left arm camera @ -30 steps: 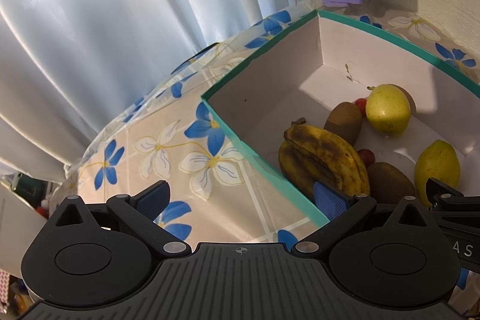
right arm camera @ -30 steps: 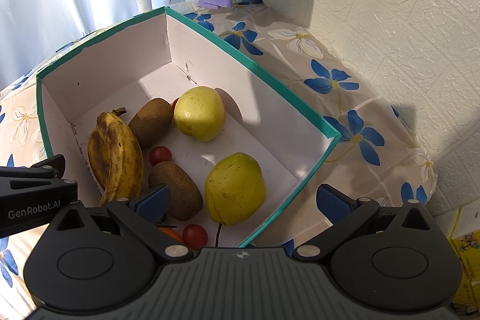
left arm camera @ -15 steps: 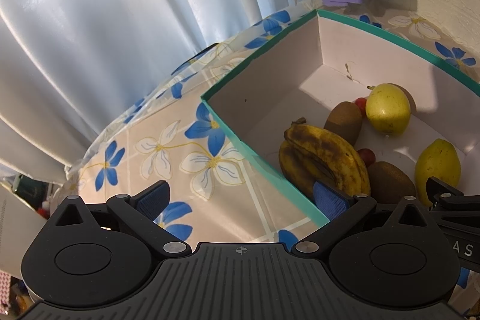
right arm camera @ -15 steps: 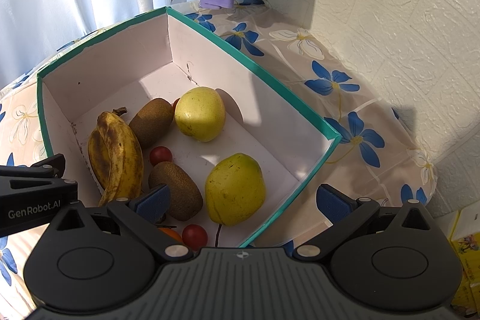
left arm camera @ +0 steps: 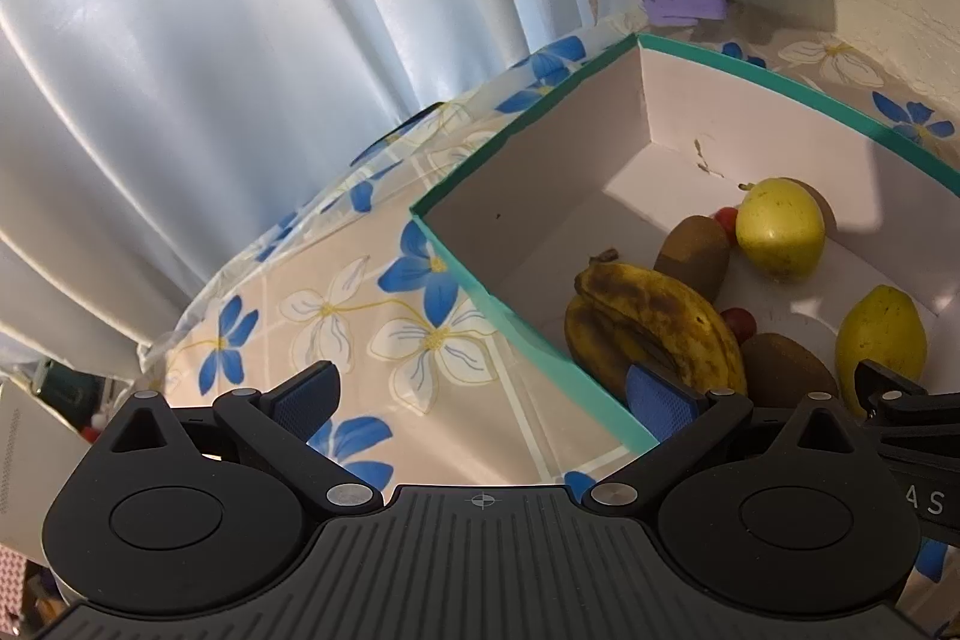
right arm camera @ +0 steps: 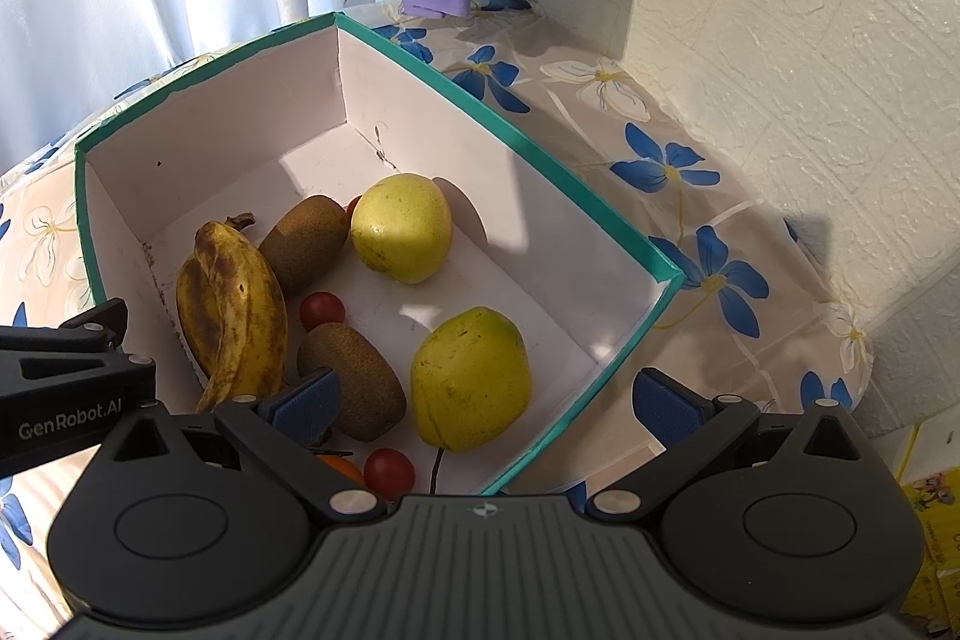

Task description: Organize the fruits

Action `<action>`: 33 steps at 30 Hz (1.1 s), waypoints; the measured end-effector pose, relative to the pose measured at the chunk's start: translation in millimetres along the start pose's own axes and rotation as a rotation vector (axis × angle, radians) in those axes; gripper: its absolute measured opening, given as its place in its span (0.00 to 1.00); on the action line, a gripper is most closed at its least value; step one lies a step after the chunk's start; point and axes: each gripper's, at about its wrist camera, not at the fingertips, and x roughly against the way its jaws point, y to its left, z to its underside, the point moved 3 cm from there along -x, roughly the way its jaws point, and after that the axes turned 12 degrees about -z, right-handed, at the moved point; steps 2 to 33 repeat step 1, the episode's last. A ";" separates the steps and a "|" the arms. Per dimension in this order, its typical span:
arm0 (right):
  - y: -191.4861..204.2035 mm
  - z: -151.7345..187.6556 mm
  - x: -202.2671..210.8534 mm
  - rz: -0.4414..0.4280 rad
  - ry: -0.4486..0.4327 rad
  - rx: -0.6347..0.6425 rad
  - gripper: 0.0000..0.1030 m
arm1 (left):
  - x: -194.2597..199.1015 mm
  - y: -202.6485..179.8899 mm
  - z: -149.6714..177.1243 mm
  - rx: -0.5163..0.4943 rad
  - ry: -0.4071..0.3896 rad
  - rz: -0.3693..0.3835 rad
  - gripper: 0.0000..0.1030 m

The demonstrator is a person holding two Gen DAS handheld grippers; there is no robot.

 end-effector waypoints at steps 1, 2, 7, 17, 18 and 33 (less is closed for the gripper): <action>-0.2 -0.1 0.3 -0.002 -0.001 -0.001 1.00 | -0.2 0.0 0.1 -0.001 0.002 -0.001 1.00; -0.2 -0.1 0.3 -0.002 -0.001 -0.001 1.00 | -0.2 0.0 0.1 -0.001 0.002 -0.001 1.00; -0.2 -0.1 0.3 -0.002 -0.001 -0.001 1.00 | -0.2 0.0 0.1 -0.001 0.002 -0.001 1.00; -0.2 -0.1 0.3 -0.002 -0.001 -0.001 1.00 | -0.2 0.0 0.1 -0.001 0.002 -0.001 1.00; -0.2 -0.1 0.3 -0.002 -0.001 -0.001 1.00 | -0.2 0.0 0.1 -0.001 0.002 -0.001 1.00; -0.2 -0.1 0.3 -0.002 -0.001 -0.001 1.00 | -0.2 0.0 0.1 -0.001 0.002 -0.001 1.00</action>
